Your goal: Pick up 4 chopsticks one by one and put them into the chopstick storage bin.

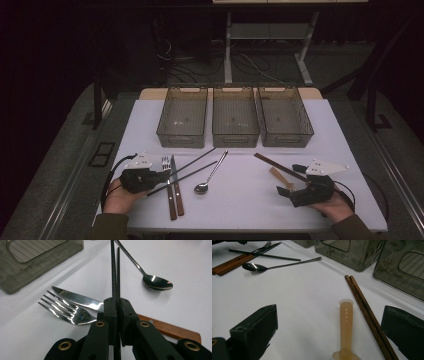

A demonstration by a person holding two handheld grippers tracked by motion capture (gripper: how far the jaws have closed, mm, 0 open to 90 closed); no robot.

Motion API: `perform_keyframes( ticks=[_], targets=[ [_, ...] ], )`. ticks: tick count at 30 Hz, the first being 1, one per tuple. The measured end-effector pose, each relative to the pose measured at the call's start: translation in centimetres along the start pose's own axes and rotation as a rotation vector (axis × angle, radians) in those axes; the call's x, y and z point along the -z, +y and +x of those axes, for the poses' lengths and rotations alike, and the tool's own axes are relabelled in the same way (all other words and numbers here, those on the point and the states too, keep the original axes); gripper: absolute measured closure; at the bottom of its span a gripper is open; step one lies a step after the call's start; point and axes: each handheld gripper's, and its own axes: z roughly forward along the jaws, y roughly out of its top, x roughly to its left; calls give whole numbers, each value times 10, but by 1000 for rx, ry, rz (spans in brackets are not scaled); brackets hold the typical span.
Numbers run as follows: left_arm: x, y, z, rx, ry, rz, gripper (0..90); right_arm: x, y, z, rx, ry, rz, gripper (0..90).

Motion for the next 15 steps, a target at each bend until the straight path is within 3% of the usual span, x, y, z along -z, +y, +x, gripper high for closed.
perform_keyframes(
  ticks=[7,15],
  targets=[
    [1,9,-6,17,2,-49,850,0,0,0,1,-1,0,13],
    [-1,17,-10,28,13,-60,850,0,0,-1,2,-1,0,13]
  ],
)
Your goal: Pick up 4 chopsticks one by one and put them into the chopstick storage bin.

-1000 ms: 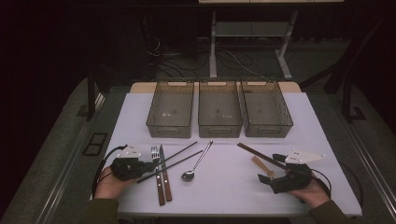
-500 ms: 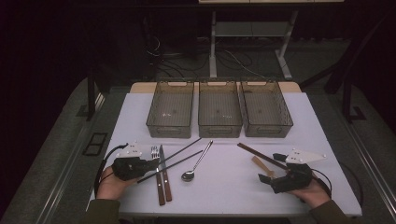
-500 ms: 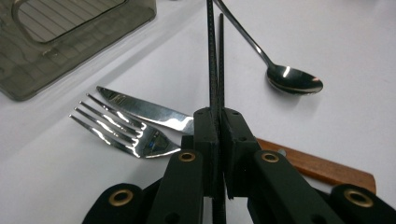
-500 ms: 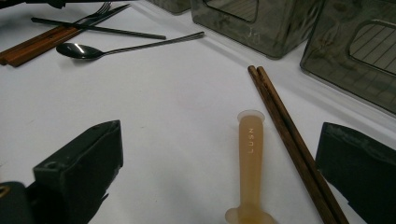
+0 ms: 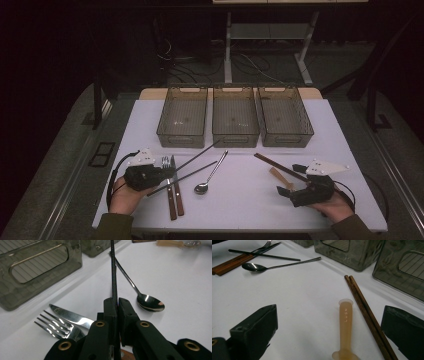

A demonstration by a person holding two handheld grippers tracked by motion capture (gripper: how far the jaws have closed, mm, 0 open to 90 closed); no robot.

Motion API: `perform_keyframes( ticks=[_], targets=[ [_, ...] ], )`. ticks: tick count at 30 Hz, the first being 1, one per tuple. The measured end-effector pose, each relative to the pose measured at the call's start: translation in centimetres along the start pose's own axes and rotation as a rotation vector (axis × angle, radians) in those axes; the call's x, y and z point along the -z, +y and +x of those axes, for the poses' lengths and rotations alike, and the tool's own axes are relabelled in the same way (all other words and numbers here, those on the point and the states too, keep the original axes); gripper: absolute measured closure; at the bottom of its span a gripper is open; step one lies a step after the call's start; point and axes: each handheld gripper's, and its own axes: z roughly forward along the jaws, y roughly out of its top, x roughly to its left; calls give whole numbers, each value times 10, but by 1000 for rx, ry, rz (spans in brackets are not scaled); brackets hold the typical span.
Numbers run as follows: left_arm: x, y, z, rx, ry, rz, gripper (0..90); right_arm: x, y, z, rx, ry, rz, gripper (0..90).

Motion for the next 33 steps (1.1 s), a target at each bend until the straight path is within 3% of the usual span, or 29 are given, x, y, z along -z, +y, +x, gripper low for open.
perform_keyframes(
  ticks=[20,33],
  targets=[
    [-3,19,4,21,10,-50,850,0,0,0,-6,-1,3,13],
    [-12,37,16,30,23,-82,850,0,0,0,-4,-4,4,14]
  ],
)
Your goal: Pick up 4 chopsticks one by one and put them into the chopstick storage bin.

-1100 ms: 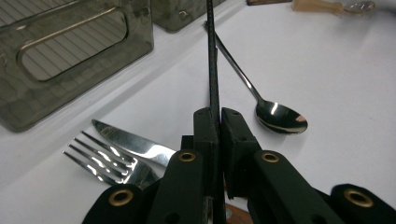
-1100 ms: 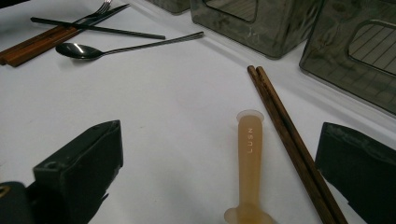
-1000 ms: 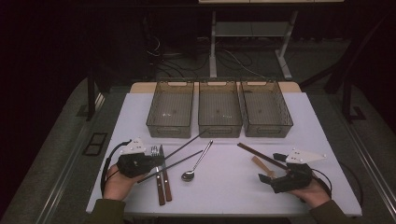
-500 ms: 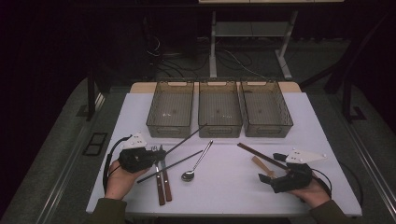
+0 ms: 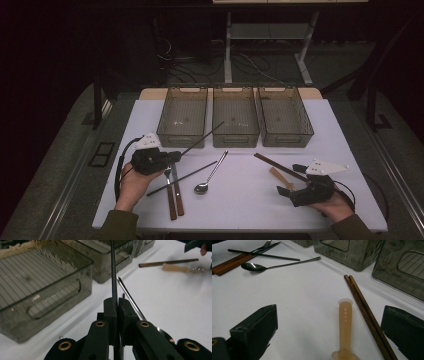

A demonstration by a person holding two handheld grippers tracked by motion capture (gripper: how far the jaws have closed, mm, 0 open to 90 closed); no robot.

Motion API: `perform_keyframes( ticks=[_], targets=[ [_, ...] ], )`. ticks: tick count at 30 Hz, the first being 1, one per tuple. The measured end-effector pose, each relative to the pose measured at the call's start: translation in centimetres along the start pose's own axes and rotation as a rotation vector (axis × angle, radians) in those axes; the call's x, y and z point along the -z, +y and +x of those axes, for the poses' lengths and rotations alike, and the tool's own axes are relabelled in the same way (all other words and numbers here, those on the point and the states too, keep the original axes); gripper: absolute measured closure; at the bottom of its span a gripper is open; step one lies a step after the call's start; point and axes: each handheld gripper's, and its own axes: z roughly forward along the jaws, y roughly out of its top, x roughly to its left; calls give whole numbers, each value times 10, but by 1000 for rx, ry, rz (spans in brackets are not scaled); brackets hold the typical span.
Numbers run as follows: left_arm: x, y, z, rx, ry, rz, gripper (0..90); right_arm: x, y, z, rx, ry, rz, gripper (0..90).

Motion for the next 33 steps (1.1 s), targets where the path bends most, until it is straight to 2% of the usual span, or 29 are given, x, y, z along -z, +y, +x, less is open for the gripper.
perform_keyframes(
  ticks=[11,23,33],
  targets=[
    [-8,14,13,12,37,-25,850,0,0,0,1,2,-1,13],
    [-11,23,26,25,59,-49,850,-1,0,0,-4,0,-1,14],
    [-22,36,40,49,71,-74,850,-1,0,0,-4,0,-1,14]
  ],
)
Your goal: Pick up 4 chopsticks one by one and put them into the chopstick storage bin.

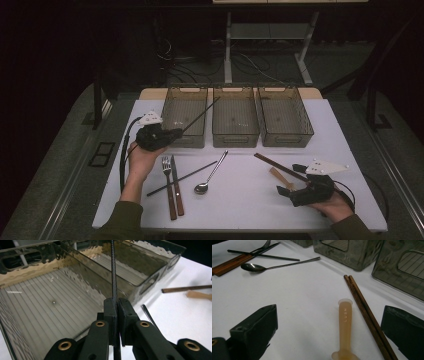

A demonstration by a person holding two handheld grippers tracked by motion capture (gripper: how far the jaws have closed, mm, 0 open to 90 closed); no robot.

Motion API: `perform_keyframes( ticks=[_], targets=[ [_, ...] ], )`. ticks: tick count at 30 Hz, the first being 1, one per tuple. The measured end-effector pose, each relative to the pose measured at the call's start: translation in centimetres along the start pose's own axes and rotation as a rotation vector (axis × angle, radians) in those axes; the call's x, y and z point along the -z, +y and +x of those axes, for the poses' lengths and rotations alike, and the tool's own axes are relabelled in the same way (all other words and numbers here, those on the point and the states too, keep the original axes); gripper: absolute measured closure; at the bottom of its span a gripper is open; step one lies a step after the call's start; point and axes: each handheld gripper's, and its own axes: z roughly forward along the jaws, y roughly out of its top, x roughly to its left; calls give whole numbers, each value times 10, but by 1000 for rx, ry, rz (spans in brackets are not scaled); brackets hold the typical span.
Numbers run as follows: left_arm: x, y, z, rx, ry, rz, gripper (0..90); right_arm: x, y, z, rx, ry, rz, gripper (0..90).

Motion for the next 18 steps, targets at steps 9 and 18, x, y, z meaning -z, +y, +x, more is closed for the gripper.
perform_keyframes(
  ticks=[9,18],
  targets=[
    [-8,14,14,12,28,-27,850,0,0,-1,-3,-1,-3,13],
    [-16,19,35,56,91,-22,850,2,0,-1,-5,-1,-4,13]
  ],
)
